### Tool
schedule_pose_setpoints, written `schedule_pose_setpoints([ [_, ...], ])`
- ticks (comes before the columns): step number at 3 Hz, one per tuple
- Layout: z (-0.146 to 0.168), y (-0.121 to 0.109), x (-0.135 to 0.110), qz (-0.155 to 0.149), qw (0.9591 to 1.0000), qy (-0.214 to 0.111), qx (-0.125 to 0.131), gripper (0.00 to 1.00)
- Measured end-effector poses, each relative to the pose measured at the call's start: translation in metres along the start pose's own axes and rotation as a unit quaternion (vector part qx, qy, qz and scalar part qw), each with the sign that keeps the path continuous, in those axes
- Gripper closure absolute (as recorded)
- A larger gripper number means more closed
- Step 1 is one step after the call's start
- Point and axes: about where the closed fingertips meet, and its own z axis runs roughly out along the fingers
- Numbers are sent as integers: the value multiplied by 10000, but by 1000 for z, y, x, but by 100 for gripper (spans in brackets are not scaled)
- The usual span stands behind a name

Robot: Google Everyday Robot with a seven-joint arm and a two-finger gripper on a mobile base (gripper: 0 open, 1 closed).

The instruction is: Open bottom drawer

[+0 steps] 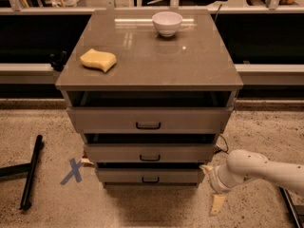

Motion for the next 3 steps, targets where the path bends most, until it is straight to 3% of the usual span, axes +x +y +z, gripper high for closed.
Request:
schedule_pose_setpoints([
  [1,83,5,25,270,9989,-92,-369,0],
  [3,101,0,30,133,9990,-147,-392,0],
])
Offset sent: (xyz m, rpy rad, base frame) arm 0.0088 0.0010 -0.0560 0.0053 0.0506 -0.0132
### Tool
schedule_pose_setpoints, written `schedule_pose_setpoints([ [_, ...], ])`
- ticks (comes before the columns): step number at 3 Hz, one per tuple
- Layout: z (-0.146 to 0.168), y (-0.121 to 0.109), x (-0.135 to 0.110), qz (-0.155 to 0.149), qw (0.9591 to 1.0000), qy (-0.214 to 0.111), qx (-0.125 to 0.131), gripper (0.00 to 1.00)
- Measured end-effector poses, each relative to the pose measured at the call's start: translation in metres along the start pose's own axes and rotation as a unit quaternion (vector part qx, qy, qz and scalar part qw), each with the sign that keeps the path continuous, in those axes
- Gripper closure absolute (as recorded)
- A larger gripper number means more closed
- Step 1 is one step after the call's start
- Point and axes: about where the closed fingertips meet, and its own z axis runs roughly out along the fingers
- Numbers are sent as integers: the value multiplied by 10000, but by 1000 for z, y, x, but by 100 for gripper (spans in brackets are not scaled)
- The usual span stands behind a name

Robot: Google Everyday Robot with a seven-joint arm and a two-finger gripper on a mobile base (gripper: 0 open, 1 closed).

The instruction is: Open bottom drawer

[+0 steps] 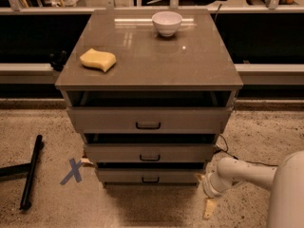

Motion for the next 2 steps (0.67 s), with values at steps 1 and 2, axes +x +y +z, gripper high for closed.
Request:
schedule_pose_setpoints([
  [1,22,-25,4,-204,9995,-213,147,0],
  [2,31,-44,3,-304,9983,-376,327,0],
])
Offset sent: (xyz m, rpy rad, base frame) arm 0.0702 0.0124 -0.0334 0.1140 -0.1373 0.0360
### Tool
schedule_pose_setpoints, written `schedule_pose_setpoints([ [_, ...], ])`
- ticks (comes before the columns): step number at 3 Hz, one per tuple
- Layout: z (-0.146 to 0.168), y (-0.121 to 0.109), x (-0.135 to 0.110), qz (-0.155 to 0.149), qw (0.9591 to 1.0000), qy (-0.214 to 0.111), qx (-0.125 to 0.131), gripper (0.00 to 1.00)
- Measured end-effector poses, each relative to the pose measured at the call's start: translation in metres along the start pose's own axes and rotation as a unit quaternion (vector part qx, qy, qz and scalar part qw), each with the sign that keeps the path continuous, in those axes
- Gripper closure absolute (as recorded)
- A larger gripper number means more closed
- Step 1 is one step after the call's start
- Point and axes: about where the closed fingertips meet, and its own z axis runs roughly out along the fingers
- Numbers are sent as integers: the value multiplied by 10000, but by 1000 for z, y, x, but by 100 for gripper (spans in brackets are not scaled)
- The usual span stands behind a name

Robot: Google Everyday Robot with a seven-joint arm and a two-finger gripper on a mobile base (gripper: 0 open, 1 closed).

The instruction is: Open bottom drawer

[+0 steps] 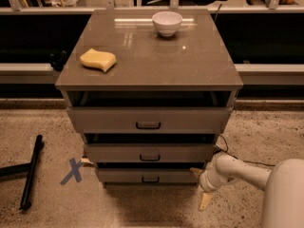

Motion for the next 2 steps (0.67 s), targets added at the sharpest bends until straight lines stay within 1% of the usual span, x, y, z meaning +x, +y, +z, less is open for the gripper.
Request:
schedule_pose_setpoints([
  [1,20,-18,-2,-65,10000,-67,-22,0],
  [2,53,-40,1,-58,9999,-53,-138,0],
])
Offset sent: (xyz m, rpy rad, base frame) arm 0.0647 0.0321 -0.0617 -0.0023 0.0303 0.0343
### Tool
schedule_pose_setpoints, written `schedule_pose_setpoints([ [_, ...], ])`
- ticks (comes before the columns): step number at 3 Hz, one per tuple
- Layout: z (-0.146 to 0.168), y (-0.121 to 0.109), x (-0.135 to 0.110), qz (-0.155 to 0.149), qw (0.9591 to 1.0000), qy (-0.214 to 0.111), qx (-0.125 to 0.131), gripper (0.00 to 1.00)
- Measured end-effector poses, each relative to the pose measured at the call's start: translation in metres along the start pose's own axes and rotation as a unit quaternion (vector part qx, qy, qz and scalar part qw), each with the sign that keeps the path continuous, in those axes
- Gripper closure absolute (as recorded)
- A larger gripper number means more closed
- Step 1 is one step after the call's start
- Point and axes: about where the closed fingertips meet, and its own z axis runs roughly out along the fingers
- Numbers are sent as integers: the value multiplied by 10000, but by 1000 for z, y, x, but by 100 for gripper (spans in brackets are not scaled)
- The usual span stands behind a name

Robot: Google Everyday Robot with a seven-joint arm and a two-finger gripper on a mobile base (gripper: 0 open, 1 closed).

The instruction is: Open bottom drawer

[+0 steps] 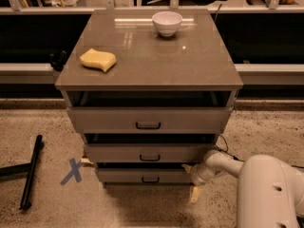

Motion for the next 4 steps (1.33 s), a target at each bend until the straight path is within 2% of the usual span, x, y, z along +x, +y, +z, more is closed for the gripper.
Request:
schedule_pose_setpoints([
  [1,17,-13,2,45,10000,5,-6,0],
  [2,38,-11,10,145,9997,72,-202,18],
  [3,40,0,19,215,9992,102,-307,41],
  [4,37,1,18,220,9992,103,-315,64],
])
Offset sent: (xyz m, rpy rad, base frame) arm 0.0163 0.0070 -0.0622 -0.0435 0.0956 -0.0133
